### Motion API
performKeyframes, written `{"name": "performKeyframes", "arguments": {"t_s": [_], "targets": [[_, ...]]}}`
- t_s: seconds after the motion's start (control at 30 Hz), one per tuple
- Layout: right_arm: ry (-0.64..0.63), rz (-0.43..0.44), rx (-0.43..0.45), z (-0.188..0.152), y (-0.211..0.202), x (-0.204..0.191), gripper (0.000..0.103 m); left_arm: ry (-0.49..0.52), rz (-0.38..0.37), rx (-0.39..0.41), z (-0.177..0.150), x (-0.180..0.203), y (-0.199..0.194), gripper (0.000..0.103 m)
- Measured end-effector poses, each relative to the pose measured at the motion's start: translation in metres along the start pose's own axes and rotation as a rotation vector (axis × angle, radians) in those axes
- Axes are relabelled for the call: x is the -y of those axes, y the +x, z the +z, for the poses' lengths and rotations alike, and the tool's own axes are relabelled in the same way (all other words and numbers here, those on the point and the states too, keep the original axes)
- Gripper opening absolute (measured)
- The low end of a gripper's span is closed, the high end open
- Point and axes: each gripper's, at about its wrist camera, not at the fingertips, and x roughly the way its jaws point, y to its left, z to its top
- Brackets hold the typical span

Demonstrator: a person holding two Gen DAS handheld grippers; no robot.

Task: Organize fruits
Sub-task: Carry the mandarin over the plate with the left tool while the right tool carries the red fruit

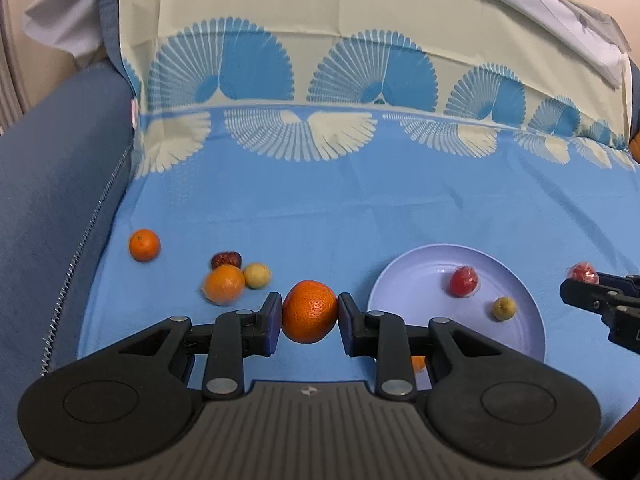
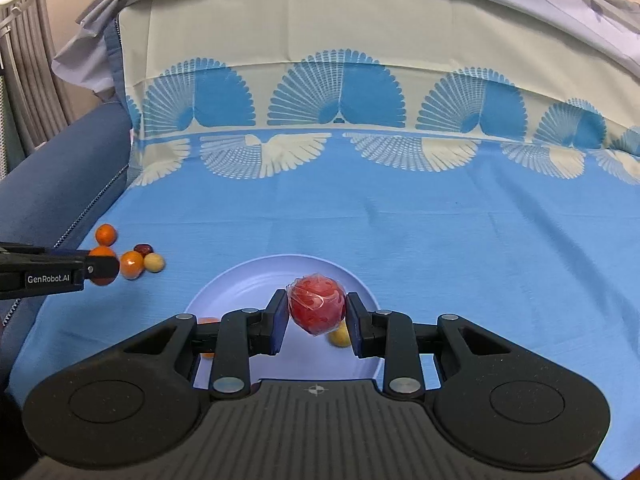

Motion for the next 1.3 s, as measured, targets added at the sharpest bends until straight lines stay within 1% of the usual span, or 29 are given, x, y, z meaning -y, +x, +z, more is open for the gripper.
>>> {"name": "performKeyframes", "arguments": {"t_s": [0.1,0.23,0.37,0.5,0.67,0.8,1.3], "targets": [[-0.012,-0.001,-0.009,-0.004,0.002,0.002,0.032,0.012,-0.022,-0.011,-0.001,0.004,0.004,0.033],[-0.035,-0.004,-0.014,-0.004,0.006,0.0,0.032,0.06,-0.015,0.0,-0.004,0.016,0.007,0.033],[-0.057,-0.008,-0.01,-0.005,0.008,-0.002,0.032,0.099,-0.031,0.007,-0.007,0.027,0.008,0.033],[-0.065,0.0,0.002,-0.005,0.006,-0.005,0.032,0.159,-0.059,0.021,-0.012,0.042,0.005,0.033],[-0.067,0.0,0.003,-0.005,0.006,-0.005,0.032,0.204,-0.099,0.038,-0.019,0.056,0.001,0.033],[-0.071,0.003,0.004,-0.006,0.006,-0.005,0.032,0.243,-0.109,0.034,-0.024,0.065,0.003,0.033],[-0.085,0.007,-0.016,-0.004,0.014,-0.007,0.032,0.288,-0.13,0.029,-0.028,0.077,0.01,0.033]]}}
